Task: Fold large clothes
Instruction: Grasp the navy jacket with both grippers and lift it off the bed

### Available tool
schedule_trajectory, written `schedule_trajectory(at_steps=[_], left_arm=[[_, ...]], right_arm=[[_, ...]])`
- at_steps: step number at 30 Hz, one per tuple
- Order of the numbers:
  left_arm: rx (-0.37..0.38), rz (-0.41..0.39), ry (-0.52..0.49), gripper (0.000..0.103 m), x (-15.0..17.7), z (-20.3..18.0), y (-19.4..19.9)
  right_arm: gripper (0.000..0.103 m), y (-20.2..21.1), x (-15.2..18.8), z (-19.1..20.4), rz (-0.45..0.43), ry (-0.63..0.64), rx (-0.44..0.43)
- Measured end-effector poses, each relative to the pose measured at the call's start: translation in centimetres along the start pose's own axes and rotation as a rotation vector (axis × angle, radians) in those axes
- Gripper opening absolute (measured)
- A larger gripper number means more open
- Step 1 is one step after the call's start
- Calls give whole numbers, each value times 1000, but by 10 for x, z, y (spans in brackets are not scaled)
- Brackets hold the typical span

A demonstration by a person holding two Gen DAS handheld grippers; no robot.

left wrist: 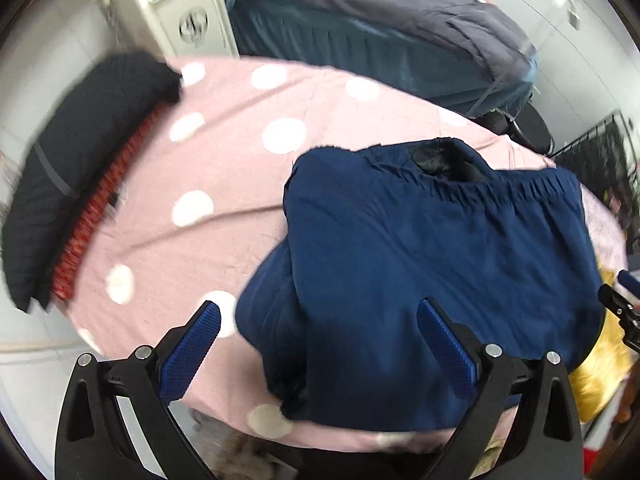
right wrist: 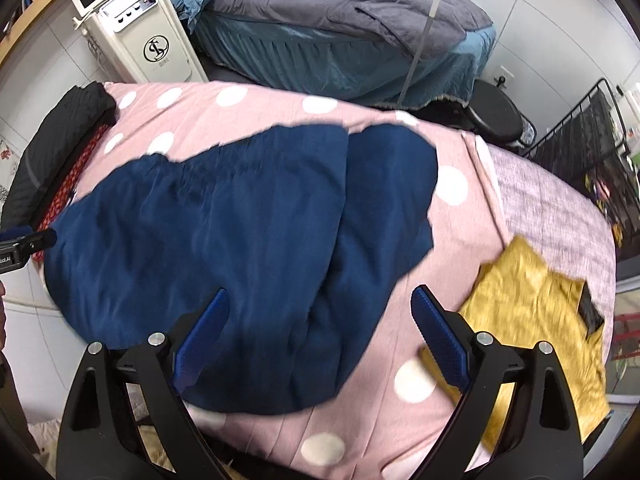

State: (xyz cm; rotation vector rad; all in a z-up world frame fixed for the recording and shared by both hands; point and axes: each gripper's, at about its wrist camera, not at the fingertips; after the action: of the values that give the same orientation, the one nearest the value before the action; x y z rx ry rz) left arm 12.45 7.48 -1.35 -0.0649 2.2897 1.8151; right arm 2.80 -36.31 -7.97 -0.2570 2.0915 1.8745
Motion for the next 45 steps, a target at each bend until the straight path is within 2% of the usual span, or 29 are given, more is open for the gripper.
schedule_trajectory(at_steps=[3,5,8,10,11,12,15,17,19,21,24,26,29,30,31,32,34,35,36,37,40,43,45], left_arm=[[127,113,72,96,-24,20,-34],[176,164,101,96,-34,28,-56],[170,225,95,96,-44,32,-86],[180,254,101,95,-45,32,-104],[180,266,97,92,-43,29,-111],[184,275,85,86,-40,26,-117],[151,295,19,81,-19,15,-131],[115,298,-49,80,4,3,-139],[87,310,-119,80,35,-11,-145],[81,331,-171,80,69,-23,-151],[91,405,-205,81,129,-35,-166],[84,444,-208,89,160,-35,-178],[13,451,-293,98,207,-41,-197],[0,441,-317,98,214,-44,-199],[-16,417,-344,98,218,-48,-198],[-21,400,-354,98,219,-50,-197],[-16,374,-357,97,220,-51,-192],[-11,362,-361,96,220,-50,-187],[0,341,-374,96,220,-51,-179],[13,312,-392,96,220,-51,-168],[67,244,-427,96,217,-48,-135],[118,147,-413,96,203,-41,-101],[126,88,-376,96,188,-33,-90]], right_arm=[[91,-14,-30,-3,-14,-26,2],[91,-33,-54,-6,6,-55,4],[91,-70,-83,-7,35,-90,9],[90,-99,-92,-1,48,-68,49],[88,-111,-91,4,53,-37,76],[80,-122,-88,13,62,12,125],[62,-128,-56,46,3,206,250],[55,-124,-27,61,-39,327,308],[48,-117,11,67,-29,410,305],[47,-111,43,59,3,429,266],[47,-112,102,35,126,393,189],[47,-126,147,11,258,315,126],[47,-158,209,-17,476,129,-37],[51,-162,224,-21,501,81,-60],[58,-161,236,-22,496,51,-68],[61,-157,239,-22,479,51,-67],[63,-140,235,-17,396,89,-49],[64,-121,226,-14,307,135,-24],[69,-109,220,-12,254,157,-24],[78,-89,209,-11,177,179,-48],[81,-44,175,-15,7,195,-77],[88,-17,133,-22,-118,179,-68],[90,-13,105,-24,-165,155,-71]])
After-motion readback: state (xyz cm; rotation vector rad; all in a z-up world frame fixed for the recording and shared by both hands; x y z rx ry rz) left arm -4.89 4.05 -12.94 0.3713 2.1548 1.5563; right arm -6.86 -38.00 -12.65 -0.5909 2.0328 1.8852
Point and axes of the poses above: each gripper's, at about its wrist camera, not at the fingertips, and y roughly against the way its jaws point, z to its left, x to its underside, and after that the axes turned 9 degrees about x, right-handed
